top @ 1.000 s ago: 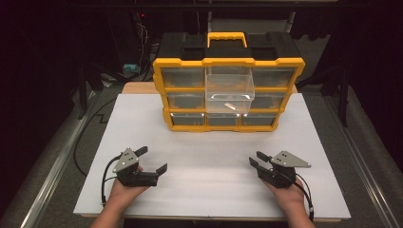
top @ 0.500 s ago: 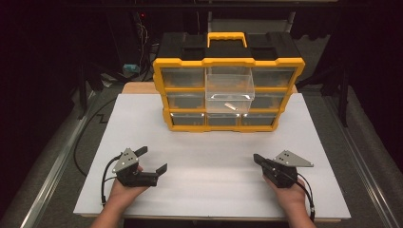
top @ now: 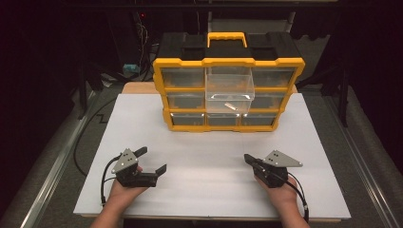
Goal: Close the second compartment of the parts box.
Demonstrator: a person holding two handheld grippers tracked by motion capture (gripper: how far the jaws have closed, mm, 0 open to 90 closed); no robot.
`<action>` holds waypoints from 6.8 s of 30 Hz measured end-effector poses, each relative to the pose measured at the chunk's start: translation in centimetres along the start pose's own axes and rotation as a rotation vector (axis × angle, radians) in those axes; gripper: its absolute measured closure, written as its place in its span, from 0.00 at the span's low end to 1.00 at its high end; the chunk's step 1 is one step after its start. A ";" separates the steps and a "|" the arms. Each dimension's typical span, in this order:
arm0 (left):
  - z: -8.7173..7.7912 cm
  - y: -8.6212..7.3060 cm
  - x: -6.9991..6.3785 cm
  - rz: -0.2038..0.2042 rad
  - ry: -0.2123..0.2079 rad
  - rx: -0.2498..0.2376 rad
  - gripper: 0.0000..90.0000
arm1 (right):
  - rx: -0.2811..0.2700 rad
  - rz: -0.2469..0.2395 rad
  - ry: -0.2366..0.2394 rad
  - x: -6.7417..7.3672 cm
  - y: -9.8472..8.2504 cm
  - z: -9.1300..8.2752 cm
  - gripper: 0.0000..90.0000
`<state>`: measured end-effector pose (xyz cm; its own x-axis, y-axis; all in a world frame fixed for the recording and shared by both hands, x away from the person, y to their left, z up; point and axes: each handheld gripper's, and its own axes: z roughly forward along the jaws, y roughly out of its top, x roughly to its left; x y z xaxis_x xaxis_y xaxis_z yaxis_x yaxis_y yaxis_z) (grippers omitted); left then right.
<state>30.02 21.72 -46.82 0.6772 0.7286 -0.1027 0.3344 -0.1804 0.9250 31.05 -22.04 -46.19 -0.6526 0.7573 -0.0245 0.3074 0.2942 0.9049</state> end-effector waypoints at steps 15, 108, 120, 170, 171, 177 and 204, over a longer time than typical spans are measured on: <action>0.1 0.0 0.0 0.001 0.000 -0.006 0.00 | -0.037 -0.017 0.033 1.6 2.2 1.4 1.00; -0.3 0.1 -0.1 0.018 -0.025 -0.023 0.00 | -0.294 -0.158 -0.093 2.0 18.8 -0.6 1.00; -0.5 0.1 0.0 0.014 -0.024 -0.027 0.00 | -0.294 -0.153 -0.107 1.4 19.3 0.0 1.00; -0.4 0.1 -0.1 0.014 -0.025 -0.022 0.00 | -0.227 -0.113 -0.186 -2.0 21.7 4.1 1.00; -0.3 0.1 -0.1 0.022 -0.023 -0.016 0.00 | -0.224 -0.115 -0.190 -2.0 21.8 4.2 1.00; -0.4 0.2 -0.5 0.041 -0.016 -0.006 0.00 | -0.220 -0.123 -0.204 -2.2 22.0 4.7 1.00; -0.7 0.3 -0.1 0.017 0.024 -0.031 0.00 | -0.193 -0.175 -0.134 0.9 19.1 2.3 1.00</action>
<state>29.58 22.09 -46.31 0.6668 0.7411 -0.0786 0.3020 -0.1723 0.9376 37.95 -14.43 -29.88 -0.5830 0.7788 -0.2315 0.0527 0.3205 0.9458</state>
